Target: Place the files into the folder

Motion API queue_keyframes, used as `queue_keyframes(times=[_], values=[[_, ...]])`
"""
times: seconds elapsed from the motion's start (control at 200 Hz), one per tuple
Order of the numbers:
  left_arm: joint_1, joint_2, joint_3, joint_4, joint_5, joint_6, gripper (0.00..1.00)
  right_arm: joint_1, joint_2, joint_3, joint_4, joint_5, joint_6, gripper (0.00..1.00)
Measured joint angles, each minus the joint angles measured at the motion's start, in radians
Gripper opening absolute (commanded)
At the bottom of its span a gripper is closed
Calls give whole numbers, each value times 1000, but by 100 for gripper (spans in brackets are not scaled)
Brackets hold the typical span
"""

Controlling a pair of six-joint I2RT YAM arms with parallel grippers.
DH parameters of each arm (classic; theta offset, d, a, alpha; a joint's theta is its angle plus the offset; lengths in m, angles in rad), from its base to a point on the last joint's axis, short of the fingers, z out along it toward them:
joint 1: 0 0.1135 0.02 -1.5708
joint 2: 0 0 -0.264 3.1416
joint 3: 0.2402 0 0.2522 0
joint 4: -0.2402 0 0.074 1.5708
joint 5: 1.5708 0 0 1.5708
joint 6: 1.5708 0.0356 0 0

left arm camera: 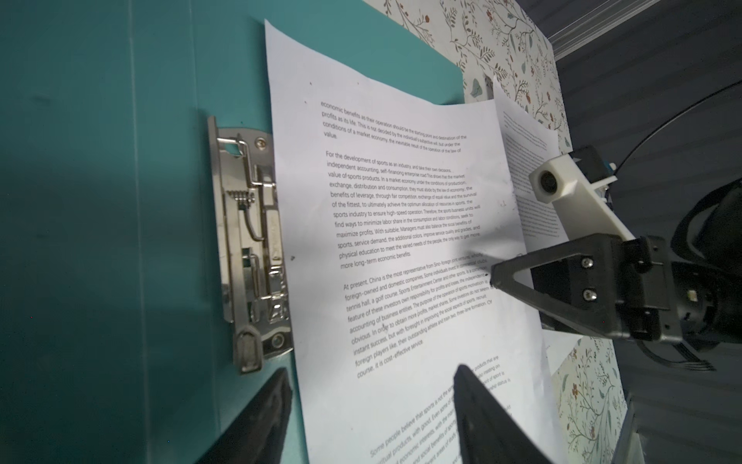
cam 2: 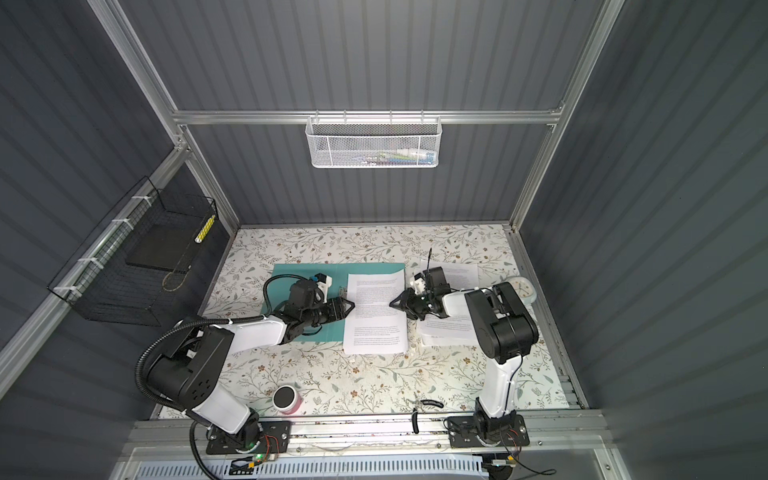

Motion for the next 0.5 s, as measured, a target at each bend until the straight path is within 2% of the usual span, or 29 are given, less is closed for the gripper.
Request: queue_keyframes(times=[0.06,0.185,0.345,0.5], values=[[0,0,0,0,0,0,65,2,8,4,0,-1,-5,25],[0,-6,5,-10,2,0,66,3,19,7,-13,3,-11,0],[7,-84,16,-68,1,1,69,5,-3,11,-67,29,-2,0],[35,-222,47,-145,-5,2,72,16,-113,62,-158,66,-5,0]])
